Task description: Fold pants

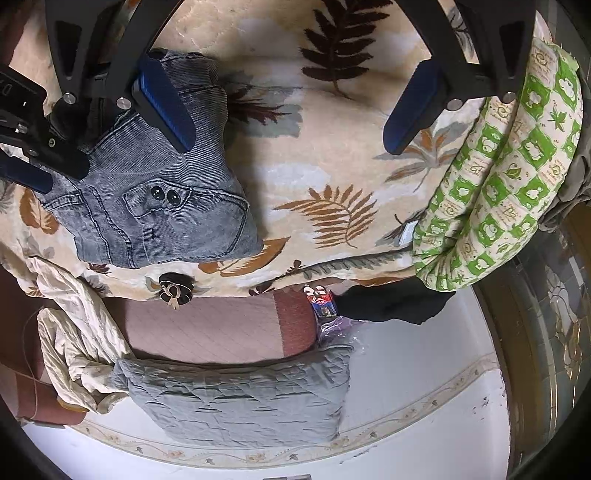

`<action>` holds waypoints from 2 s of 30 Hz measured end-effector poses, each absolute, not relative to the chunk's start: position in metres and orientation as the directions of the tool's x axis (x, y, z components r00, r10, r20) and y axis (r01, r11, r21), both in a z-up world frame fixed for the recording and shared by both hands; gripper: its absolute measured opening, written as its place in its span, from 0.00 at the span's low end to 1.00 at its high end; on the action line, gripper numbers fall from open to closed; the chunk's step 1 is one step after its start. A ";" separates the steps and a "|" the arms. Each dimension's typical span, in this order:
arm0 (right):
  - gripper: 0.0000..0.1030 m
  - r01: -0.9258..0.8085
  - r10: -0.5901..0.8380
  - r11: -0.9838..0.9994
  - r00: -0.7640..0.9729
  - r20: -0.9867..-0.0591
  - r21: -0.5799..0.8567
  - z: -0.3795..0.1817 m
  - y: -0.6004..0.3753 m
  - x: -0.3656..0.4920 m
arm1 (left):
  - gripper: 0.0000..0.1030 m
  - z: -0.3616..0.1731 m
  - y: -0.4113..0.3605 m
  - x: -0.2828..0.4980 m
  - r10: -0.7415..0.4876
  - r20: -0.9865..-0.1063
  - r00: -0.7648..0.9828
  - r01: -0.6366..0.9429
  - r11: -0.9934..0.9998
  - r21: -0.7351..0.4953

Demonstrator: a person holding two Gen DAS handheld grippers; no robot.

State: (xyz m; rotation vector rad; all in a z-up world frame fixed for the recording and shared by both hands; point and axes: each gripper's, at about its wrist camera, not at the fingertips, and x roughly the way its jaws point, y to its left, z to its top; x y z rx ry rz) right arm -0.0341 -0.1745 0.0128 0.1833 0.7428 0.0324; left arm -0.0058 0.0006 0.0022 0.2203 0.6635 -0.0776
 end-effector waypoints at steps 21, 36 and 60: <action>0.67 0.032 0.095 0.984 0.736 -0.671 0.175 0.012 -0.173 -0.035 | 1.00 0.007 -0.003 -0.012 -0.017 -0.612 0.791 0.154 0.973 0.172; 0.67 0.027 0.099 0.984 0.731 -0.675 0.173 0.010 -0.170 -0.034 | 1.00 0.006 -0.004 -0.010 -0.020 -0.620 0.784 0.160 0.972 0.171; 0.67 0.024 0.102 0.985 0.726 -0.680 0.174 0.010 -0.170 -0.033 | 1.00 0.005 -0.006 -0.011 -0.019 -0.618 0.786 0.164 0.970 0.179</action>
